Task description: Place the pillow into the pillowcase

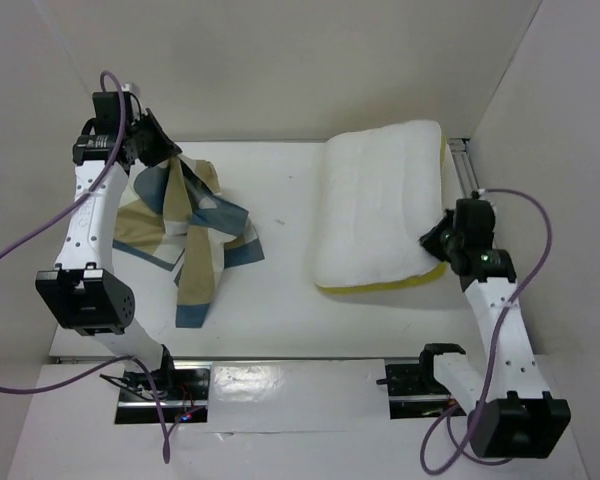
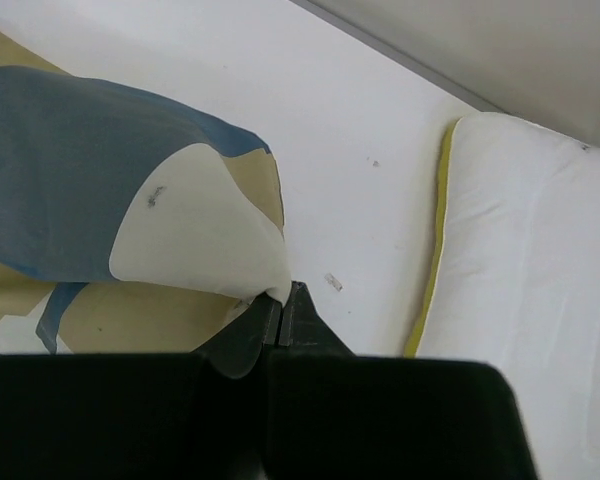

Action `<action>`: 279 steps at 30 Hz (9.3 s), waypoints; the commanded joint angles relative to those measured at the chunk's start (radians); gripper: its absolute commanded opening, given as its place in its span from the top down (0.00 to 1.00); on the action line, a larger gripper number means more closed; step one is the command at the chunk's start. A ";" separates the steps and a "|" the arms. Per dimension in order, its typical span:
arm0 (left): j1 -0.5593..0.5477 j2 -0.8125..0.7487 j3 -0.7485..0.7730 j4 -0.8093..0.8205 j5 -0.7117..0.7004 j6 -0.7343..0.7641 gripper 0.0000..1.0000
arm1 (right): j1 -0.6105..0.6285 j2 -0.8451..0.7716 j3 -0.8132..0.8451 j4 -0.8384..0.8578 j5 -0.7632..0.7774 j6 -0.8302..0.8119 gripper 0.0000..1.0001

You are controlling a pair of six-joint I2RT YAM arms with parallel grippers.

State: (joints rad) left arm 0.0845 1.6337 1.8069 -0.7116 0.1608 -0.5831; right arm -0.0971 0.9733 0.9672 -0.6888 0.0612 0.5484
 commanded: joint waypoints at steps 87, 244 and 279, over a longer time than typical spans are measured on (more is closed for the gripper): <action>0.060 0.060 0.460 -0.083 0.037 0.111 1.00 | 0.567 0.907 1.106 0.457 -0.515 -0.175 1.00; 0.161 -0.173 -0.296 -0.086 0.091 -0.268 1.00 | 0.743 0.458 0.084 0.162 0.449 -0.179 0.35; 0.161 -0.060 -0.102 -0.066 0.154 -0.308 1.00 | 0.557 0.438 0.342 0.109 0.601 -0.272 1.00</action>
State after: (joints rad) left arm 0.2398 1.5455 1.5856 -0.8135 0.2699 -0.8688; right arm 0.5236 1.4944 1.1652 -0.5640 0.6060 0.3141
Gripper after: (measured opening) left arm 0.029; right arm 0.008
